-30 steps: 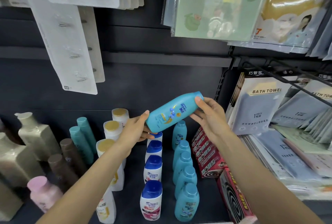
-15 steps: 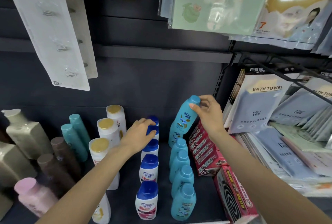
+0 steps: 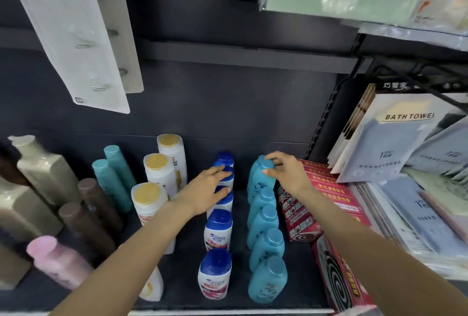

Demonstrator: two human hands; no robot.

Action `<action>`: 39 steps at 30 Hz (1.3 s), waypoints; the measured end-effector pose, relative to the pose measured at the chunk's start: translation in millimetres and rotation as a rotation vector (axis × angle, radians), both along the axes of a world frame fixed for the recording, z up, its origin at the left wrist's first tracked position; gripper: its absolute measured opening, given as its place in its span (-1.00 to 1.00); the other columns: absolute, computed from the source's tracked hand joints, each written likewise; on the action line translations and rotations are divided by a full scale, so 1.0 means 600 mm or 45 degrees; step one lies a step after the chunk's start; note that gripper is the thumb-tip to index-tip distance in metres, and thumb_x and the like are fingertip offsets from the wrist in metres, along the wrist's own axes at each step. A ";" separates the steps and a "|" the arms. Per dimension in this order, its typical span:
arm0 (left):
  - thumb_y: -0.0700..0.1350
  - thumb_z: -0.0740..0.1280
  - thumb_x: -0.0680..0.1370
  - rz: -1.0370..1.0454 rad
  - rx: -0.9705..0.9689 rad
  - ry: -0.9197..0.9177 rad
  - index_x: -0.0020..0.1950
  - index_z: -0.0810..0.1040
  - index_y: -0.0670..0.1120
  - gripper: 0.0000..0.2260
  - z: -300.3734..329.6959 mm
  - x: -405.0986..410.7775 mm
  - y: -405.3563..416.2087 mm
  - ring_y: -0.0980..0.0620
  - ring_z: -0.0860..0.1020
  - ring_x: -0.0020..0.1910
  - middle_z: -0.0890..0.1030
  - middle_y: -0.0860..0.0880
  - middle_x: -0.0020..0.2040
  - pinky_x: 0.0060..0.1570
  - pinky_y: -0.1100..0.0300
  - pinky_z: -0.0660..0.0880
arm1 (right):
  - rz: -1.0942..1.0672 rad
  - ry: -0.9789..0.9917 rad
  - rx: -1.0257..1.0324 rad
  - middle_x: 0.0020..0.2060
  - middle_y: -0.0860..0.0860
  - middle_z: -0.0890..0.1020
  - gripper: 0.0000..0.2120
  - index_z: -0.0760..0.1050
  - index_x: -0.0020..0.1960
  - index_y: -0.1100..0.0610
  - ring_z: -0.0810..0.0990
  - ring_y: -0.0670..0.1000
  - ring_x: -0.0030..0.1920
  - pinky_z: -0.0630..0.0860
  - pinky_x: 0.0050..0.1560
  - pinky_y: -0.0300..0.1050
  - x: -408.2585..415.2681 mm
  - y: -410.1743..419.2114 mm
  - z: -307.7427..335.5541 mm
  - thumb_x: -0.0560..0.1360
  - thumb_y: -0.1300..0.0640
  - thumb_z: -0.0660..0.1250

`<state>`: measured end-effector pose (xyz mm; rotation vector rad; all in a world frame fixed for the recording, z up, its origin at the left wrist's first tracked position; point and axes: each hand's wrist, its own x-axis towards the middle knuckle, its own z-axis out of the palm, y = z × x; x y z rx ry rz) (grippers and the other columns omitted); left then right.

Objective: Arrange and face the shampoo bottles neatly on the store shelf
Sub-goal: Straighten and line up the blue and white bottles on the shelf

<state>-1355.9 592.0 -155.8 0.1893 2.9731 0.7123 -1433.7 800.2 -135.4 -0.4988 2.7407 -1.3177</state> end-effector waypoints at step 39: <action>-0.04 0.17 0.63 0.044 0.071 -0.031 0.51 0.19 -0.02 -0.55 0.005 0.017 0.007 -0.06 0.39 0.36 0.10 0.01 0.55 0.36 0.23 0.17 | 0.094 -0.134 0.192 0.05 0.01 0.59 -0.65 0.55 0.16 0.16 0.55 -0.04 0.06 0.43 0.06 -0.32 0.052 0.026 -0.028 0.42 0.08 0.46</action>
